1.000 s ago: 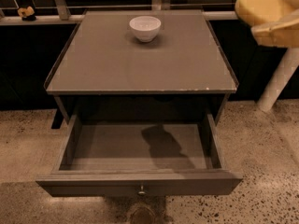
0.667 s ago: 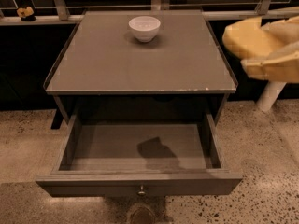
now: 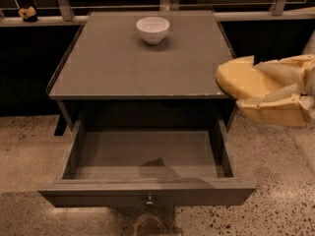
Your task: Place sponge into top drawer
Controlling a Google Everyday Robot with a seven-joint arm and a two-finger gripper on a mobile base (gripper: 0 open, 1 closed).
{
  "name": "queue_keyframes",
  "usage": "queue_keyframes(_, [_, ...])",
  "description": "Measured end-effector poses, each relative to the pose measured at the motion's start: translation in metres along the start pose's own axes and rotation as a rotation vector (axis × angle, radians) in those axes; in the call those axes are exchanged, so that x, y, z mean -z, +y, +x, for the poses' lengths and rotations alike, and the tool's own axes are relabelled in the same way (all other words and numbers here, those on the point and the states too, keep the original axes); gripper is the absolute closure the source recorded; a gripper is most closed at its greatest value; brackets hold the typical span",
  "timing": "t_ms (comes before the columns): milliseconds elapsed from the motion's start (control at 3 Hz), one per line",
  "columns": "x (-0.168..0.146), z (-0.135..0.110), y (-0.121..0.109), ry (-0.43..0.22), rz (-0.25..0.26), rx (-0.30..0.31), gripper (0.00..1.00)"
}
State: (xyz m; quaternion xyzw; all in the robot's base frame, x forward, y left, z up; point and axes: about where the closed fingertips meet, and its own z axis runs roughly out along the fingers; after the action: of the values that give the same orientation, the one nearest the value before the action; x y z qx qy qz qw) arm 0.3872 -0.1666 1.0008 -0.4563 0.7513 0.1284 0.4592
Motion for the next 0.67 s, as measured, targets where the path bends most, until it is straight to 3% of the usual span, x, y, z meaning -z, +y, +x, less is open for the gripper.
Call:
queue_keyframes(333, [-0.021, 0.017, -0.002, 0.009, -0.035, -0.050, 1.00])
queue_keyframes(667, [-0.063, 0.047, 0.002, -0.008, -0.102, -0.149, 1.00])
